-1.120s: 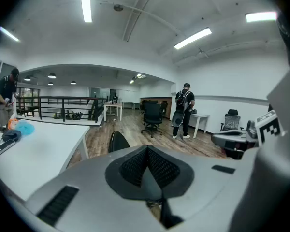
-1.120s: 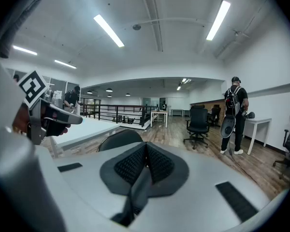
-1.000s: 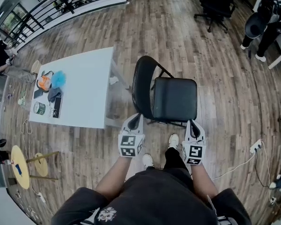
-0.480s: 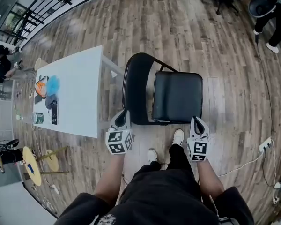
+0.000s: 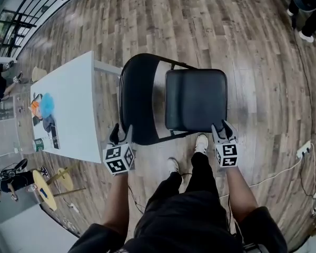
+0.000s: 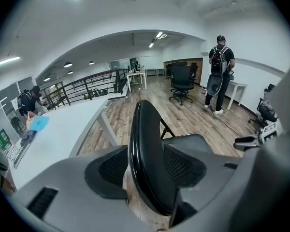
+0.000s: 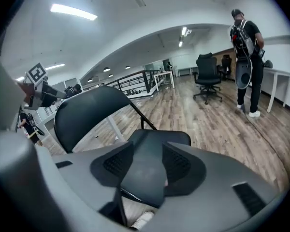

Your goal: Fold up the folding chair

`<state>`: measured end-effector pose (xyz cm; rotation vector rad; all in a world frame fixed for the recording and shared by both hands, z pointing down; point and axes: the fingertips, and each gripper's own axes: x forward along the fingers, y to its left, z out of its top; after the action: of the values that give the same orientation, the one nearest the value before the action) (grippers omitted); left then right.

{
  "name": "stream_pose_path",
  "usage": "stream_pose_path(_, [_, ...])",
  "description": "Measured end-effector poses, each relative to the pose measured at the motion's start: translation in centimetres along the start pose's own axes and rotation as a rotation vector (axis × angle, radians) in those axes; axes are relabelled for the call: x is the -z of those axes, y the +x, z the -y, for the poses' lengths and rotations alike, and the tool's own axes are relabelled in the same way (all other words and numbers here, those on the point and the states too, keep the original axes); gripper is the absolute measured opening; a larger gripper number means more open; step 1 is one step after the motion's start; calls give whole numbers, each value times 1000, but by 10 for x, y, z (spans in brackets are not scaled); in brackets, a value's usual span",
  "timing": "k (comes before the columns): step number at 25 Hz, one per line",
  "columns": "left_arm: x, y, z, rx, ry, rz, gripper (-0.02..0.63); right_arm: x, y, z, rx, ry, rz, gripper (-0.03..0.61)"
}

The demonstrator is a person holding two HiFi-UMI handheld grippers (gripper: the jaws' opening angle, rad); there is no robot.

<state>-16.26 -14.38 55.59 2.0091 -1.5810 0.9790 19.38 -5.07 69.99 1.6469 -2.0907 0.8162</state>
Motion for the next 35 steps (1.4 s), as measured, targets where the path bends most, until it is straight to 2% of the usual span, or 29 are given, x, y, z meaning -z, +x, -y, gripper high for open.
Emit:
stream_pose_path(3, [-6, 11, 2, 5, 3, -8, 222, 38, 20, 24, -20, 102, -104, 230])
stream_pose_path(7, [-2, 35, -4, 25, -10, -46, 244, 97, 52, 58, -47, 238, -239, 284])
stream_pose_path(12, [8, 61, 3, 94, -12, -122, 295, 165, 76, 90, -58, 409, -371, 296])
stream_pose_path(18, [26, 83, 14, 132, -21, -194, 295, 221, 109, 113, -97, 508, -438, 319])
stream_pose_path(23, [44, 102, 21, 161, -30, -229, 293, 251, 136, 114, -211, 537, -478, 358])
stream_pose_path(27, [48, 110, 24, 167, -32, -211, 290, 263, 153, 105, -372, 595, -502, 378])
stream_pose_path(30, [49, 113, 24, 189, -55, -203, 243, 262, 160, 99, -481, 633, -503, 379])
stream_pose_path(35, [50, 112, 24, 228, -98, -209, 191, 261, 171, 98, -513, 642, -457, 379])
